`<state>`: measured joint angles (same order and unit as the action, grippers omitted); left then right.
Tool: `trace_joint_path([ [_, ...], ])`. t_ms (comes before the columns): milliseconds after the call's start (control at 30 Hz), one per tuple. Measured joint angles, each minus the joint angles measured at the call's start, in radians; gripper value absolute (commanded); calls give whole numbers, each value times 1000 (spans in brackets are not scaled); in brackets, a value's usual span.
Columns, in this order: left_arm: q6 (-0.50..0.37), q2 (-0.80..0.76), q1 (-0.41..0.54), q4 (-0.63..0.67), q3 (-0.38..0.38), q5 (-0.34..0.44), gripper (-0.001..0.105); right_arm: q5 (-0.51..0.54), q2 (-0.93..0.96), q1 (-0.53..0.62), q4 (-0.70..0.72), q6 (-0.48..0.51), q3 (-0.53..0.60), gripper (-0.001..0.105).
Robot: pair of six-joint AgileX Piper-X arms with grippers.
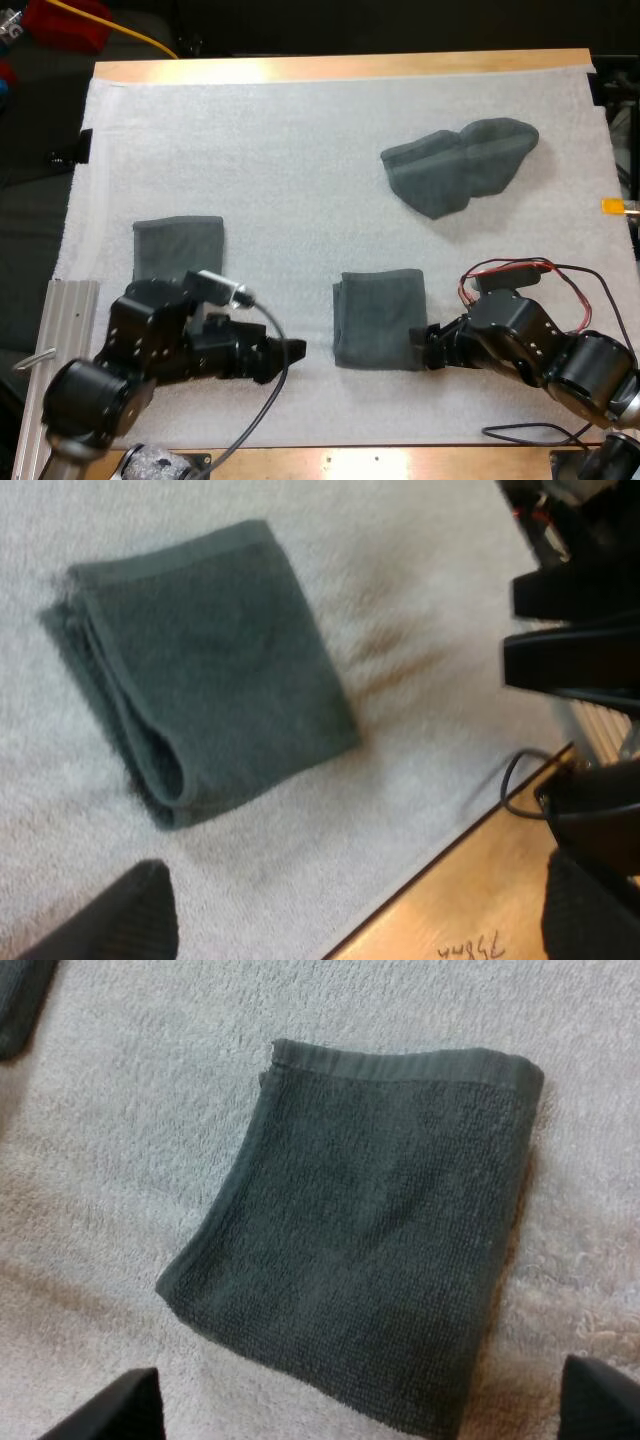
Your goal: Pick towel from pile, fold and stack
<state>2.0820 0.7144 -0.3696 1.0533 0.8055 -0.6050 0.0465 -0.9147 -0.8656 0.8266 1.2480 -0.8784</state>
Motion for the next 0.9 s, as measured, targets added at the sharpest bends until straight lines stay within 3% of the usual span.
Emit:
trace_joint_path([
  [900,-9,451,0,-236,0,45,72,0,0,0,0,0,0,76],
])
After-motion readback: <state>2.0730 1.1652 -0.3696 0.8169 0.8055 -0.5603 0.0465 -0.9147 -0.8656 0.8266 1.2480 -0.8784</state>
